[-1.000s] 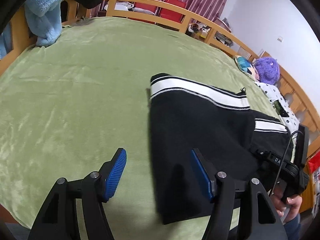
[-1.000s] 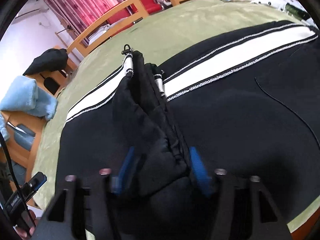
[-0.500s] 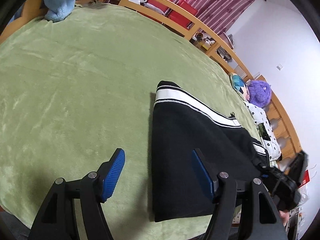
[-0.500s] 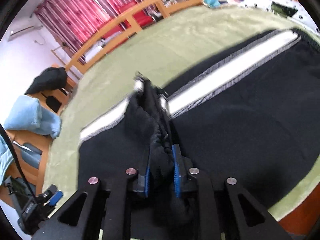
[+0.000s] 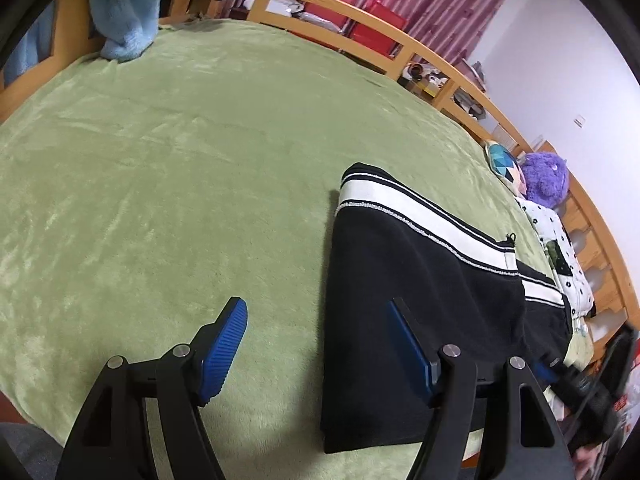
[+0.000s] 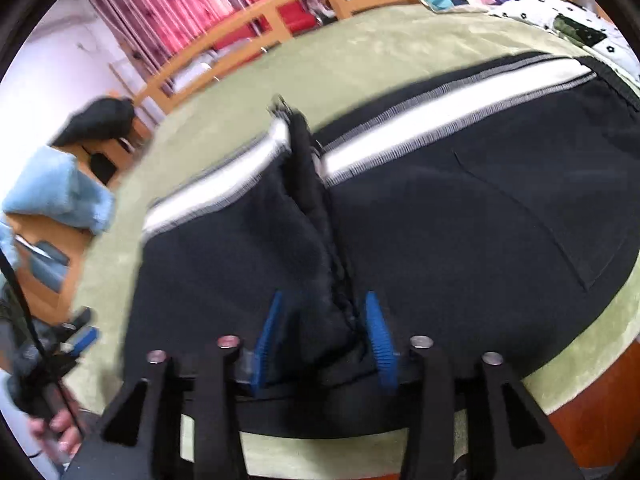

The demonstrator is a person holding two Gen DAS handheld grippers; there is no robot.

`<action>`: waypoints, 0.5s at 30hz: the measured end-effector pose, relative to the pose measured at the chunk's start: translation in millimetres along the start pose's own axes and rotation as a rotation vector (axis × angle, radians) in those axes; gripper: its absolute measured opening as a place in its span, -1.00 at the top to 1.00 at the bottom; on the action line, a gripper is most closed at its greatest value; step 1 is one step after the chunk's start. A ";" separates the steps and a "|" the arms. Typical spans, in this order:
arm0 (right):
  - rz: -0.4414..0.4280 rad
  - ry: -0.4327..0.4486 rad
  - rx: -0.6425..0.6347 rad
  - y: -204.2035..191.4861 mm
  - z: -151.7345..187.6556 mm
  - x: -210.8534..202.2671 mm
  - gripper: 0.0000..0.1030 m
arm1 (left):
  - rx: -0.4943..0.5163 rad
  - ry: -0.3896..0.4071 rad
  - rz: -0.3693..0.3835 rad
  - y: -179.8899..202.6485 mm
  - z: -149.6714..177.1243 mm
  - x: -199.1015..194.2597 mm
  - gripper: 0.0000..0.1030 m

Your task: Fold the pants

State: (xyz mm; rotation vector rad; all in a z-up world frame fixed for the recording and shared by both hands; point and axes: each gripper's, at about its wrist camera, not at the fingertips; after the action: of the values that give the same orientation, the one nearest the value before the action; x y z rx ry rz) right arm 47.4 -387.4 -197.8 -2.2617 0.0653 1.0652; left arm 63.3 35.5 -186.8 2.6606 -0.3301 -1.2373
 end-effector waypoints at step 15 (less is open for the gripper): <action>-0.053 -0.179 -0.120 -51.6 -84.4 107.3 -0.17 | 0.046 -0.043 -0.020 10.2 7.9 27.3 -0.35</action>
State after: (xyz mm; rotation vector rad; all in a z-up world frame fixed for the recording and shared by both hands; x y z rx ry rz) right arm 192.1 -370.7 -207.1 -2.2491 -0.1353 1.2680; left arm 73.2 17.5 -208.9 2.6852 -0.3441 -1.3106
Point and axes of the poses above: each gripper's, at about its wrist camera, not at the fingertips, and x roughly the way its jaws point, y to its right, z to its underside, and after that the axes turned 12 degrees about x, right-handed
